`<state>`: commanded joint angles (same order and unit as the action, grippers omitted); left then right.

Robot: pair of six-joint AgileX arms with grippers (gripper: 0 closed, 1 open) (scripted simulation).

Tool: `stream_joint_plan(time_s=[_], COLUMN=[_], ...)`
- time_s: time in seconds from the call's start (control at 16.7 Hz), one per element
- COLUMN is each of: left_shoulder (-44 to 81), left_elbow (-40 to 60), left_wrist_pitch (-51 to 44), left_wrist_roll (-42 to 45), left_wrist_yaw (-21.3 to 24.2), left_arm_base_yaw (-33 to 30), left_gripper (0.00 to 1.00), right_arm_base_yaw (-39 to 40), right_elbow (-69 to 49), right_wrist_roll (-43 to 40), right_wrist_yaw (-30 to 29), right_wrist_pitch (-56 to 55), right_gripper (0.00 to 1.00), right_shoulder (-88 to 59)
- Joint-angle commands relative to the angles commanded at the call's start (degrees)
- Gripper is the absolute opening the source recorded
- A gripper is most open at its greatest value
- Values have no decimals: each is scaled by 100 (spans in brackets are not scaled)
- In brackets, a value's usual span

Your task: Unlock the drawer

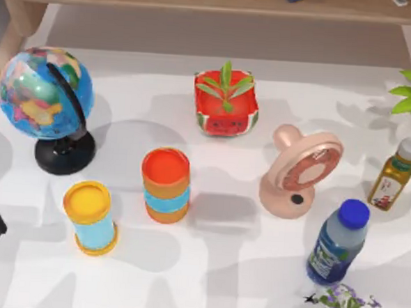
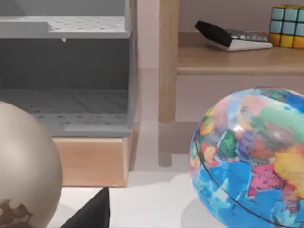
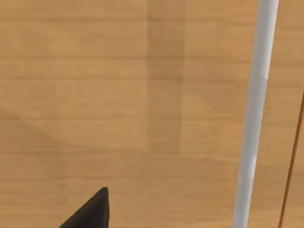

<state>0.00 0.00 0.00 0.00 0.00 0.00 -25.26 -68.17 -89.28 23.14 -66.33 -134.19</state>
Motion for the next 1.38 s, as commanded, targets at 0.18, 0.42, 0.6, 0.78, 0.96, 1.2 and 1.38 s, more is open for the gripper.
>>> stream_joint_plan(time_s=[0.18,0.42,0.6,0.78,0.96,1.2,1.38], left_shoulder=[0,0,0,0,0,0,0], left_elbow=[0,0,0,0,0,0,0], left_wrist_pitch=[0,0,0,0,0,0,0], left_wrist_roll=[0,0,0,0,0,0,0], left_wrist_yaw=[0,0,0,0,0,0,0], left_arm_base_yaw=[0,0,0,0,0,0,0], left_gripper=[100,100,100,100,100,100,100], right_arm_base_yaw=[30,30,30,30,30,30,30], right_elbow=[-140,-140,-140,-140,-140,-140,-140], right_wrist_roll=[-1,-1,-1,-1,-1,-1,-1], right_wrist_yaw=[-31,-31,-31,-31,-31,-31,-31], right_wrist_pitch=[76,76,76,76,76,76,76], right_gripper=[100,85,62,40,17,0,0], right_shoulder=[-65,-65,-65,-65,-65,-65,-65])
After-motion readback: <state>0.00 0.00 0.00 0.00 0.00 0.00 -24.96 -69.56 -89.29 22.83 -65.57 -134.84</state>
